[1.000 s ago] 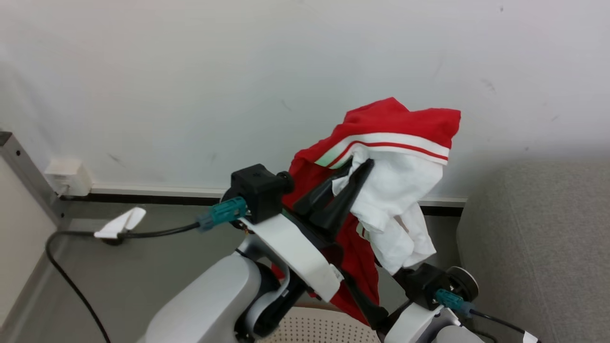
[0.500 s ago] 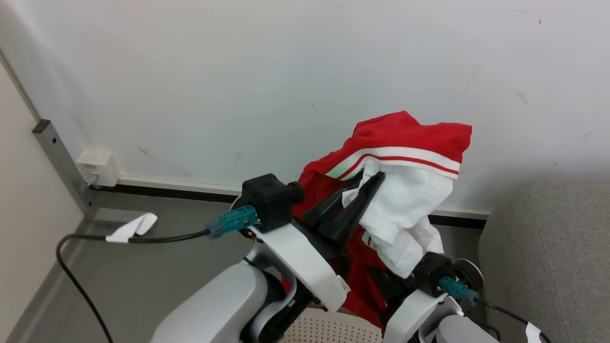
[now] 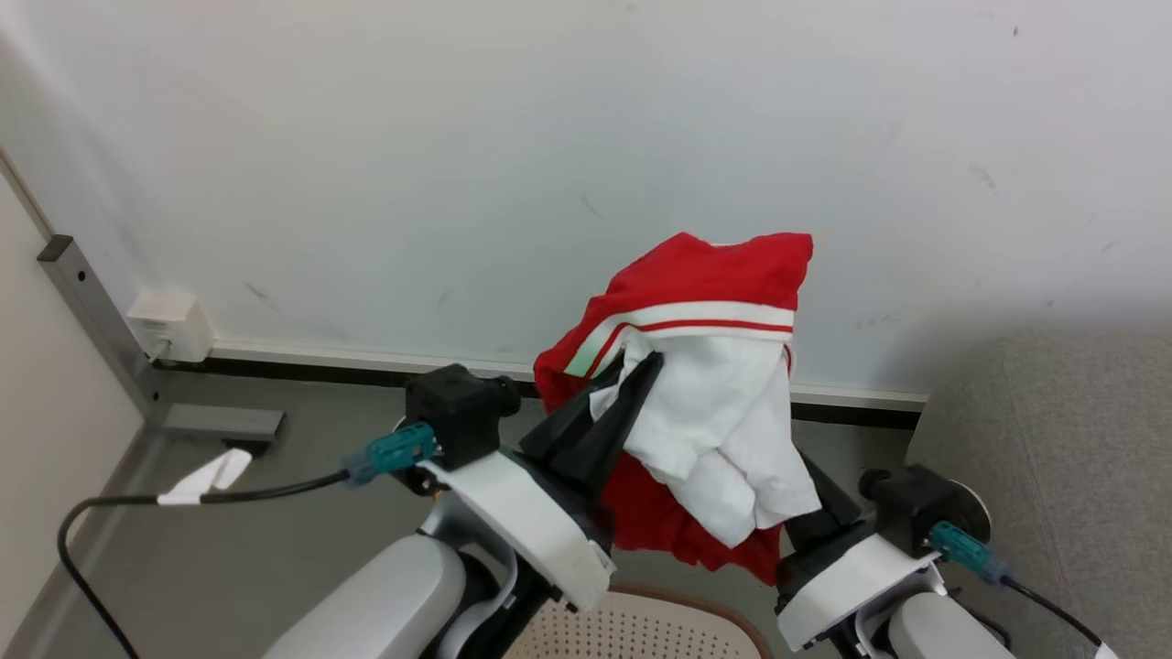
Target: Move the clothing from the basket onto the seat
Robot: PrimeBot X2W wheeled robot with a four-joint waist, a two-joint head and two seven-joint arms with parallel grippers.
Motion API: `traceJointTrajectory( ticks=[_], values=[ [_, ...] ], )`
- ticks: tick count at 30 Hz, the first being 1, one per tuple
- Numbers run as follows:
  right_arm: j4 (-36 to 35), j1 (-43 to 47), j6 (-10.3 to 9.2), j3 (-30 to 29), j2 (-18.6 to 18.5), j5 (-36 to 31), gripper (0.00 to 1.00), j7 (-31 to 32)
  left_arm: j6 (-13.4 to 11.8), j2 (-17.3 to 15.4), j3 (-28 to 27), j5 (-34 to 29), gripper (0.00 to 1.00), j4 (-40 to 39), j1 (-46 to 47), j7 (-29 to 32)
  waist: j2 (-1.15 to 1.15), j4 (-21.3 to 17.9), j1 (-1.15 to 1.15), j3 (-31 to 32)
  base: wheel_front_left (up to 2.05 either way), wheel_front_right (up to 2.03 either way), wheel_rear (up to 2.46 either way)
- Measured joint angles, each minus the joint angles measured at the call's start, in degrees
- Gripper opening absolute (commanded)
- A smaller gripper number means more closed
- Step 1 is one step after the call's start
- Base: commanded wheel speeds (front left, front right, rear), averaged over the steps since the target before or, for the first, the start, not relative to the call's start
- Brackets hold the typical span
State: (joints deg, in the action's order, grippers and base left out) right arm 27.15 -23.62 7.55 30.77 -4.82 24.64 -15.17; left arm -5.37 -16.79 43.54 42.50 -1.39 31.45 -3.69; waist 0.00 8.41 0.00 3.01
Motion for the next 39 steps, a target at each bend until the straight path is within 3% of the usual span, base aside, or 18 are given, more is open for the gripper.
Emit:
traceJointTrajectory(
  ticks=[5, 6, 7, 8, 9, 22, 39],
  values=[
    [-4.74, 2.60, 0.00, -3.72, -0.56, 0.10, 0.00, 0.00, -0.08, -0.57, 0.42, 0.49, 0.00, 0.56, -2.33, -0.43, 0.00, -0.14, 0.00, -0.27, 0.00, 0.00, 0.00],
    [-5.37, 2.87, 0.00, -4.08, -0.63, 0.18, 0.00, 0.00, -0.20, -0.69, 0.53, 0.49, 0.11, 0.69, -2.69, -0.45, 0.00, -0.26, 0.00, -0.31, 0.00, 0.00, 0.00],
    [-5.94, 3.10, 0.00, -4.41, -0.71, 0.34, 0.00, 0.00, -0.23, -0.80, 0.60, 0.49, 0.40, 0.79, -2.95, -0.53, 0.00, -0.40, 0.00, -0.34, 0.00, 0.00, 0.00],
    [-6.58, 3.33, 0.00, -4.76, -0.82, 0.57, 0.00, 0.00, -0.25, -0.91, 0.59, 0.51, 0.89, 0.90, -3.27, -0.76, 0.00, -0.58, 0.00, -0.36, 0.00, 0.00, 0.00],
    [-7.20, 3.58, 0.00, -4.99, -0.93, 0.82, 0.00, 0.00, -0.31, -1.00, 0.65, 0.53, 1.00, 1.05, -3.57, -0.87, 0.00, -0.80, 0.00, -0.36, 0.00, 0.00, 0.00],
    [-14.29, 3.71, 0.00, -8.80, -4.79, 2.15, 0.00, 0.02, 0.30, -2.23, 2.98, -1.43, 1.00, 1.63, -5.25, -2.45, 0.00, -7.66, 0.00, -0.91, 0.00, 0.00, 0.00],
    [-21.02, 2.49, 0.00, -13.13, -8.44, 3.71, 0.00, 0.01, 1.76, -2.32, 4.90, -5.54, 1.00, 5.14, -2.79, -5.53, 0.00, -24.93, 0.00, -3.35, 0.00, 0.00, 0.00]
  ],
)
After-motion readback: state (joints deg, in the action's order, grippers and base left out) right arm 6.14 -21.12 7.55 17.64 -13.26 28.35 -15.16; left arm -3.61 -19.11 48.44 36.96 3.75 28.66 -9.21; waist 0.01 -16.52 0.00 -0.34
